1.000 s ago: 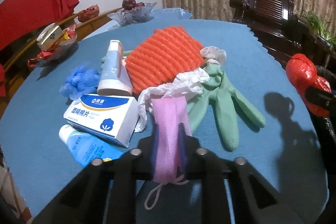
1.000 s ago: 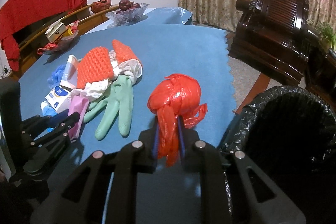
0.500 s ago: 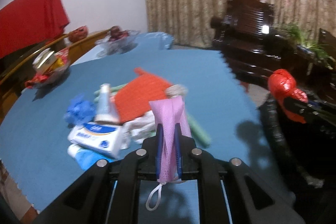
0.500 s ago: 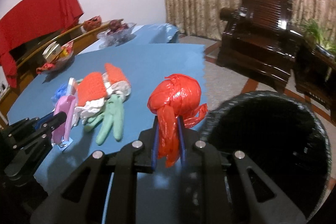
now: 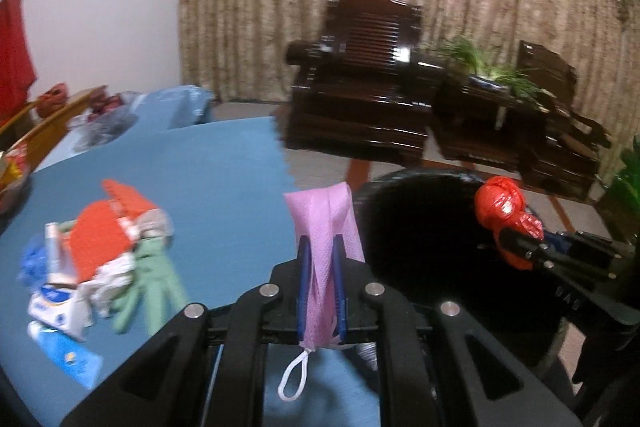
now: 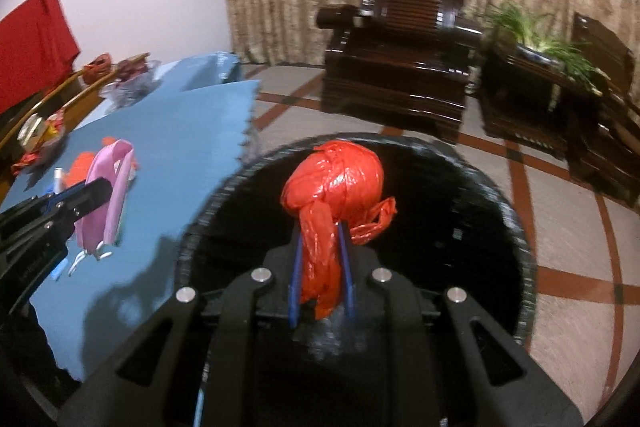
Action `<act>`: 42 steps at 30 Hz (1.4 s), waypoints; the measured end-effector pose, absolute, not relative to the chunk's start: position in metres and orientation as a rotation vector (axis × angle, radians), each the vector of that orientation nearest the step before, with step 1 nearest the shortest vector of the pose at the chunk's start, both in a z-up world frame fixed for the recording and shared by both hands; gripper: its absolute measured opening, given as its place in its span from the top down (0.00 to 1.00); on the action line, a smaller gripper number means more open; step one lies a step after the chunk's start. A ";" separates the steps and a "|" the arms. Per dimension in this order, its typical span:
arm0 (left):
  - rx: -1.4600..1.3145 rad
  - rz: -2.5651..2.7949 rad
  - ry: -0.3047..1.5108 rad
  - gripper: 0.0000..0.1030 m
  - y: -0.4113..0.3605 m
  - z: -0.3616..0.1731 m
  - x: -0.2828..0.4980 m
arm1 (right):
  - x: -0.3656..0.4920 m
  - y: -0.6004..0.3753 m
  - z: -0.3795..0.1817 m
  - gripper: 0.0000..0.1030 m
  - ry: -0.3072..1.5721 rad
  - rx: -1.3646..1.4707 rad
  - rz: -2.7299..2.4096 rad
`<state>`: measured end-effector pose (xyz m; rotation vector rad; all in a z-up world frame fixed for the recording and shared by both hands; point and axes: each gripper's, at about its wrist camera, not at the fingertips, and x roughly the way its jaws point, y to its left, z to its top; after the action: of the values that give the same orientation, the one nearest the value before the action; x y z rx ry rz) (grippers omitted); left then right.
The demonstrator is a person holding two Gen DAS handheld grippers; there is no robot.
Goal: Collect trash
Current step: 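Carry both items over the bin and open both tools to drop them, then move both tools back over the trash pile on the table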
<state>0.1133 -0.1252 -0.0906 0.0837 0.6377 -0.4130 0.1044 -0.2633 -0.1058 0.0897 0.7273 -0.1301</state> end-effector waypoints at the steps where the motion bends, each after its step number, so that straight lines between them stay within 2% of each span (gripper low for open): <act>1: 0.084 -0.430 0.640 0.89 -0.134 -0.092 0.114 | 0.103 -0.269 -0.107 0.85 0.729 0.091 -0.144; 6: 0.066 -0.513 0.676 0.88 -0.173 -0.098 0.120 | 0.096 -0.297 -0.118 0.82 0.750 0.101 -0.203; 8: 0.061 -0.539 0.687 0.77 -0.183 -0.100 0.124 | 0.093 -0.303 -0.122 0.80 0.757 0.100 -0.225; 9: 0.057 -0.550 0.691 0.55 -0.187 -0.100 0.126 | 0.092 -0.307 -0.124 0.71 0.762 0.101 -0.235; 10: 0.054 -0.553 0.692 0.39 -0.189 -0.100 0.127 | 0.090 -0.310 -0.127 0.59 0.763 0.100 -0.251; 11: 0.050 -0.551 0.688 0.37 -0.190 -0.099 0.127 | 0.088 -0.311 -0.127 0.48 0.759 0.095 -0.264; 12: 0.047 -0.551 0.683 0.35 -0.190 -0.097 0.127 | 0.089 -0.313 -0.128 0.45 0.755 0.092 -0.271; 13: 0.048 -0.550 0.682 0.32 -0.189 -0.097 0.128 | 0.088 -0.313 -0.128 0.37 0.750 0.087 -0.276; 14: 0.048 -0.543 0.678 0.30 -0.187 -0.096 0.128 | 0.087 -0.314 -0.128 0.25 0.747 0.084 -0.279; 16: 0.049 -0.520 0.666 0.23 -0.181 -0.095 0.131 | 0.086 -0.314 -0.127 0.14 0.732 0.077 -0.287; 19: 0.054 -0.469 0.636 0.14 -0.164 -0.088 0.128 | 0.086 -0.310 -0.124 0.06 0.712 0.074 -0.280; 21: 0.061 -0.422 0.615 0.09 -0.150 -0.085 0.127 | 0.087 -0.304 -0.120 0.06 0.706 0.082 -0.261; 24: 0.070 -0.355 0.587 0.06 -0.124 -0.081 0.124 | 0.094 -0.289 -0.113 0.06 0.692 0.087 -0.223; 42: 0.057 0.064 0.596 0.06 0.068 -0.096 0.101 | 0.152 -0.144 -0.092 0.06 0.643 0.017 0.082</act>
<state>0.1009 0.0682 -0.0964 0.0568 0.5959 0.0637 0.1523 -0.1437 -0.0915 0.0174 0.6427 0.0820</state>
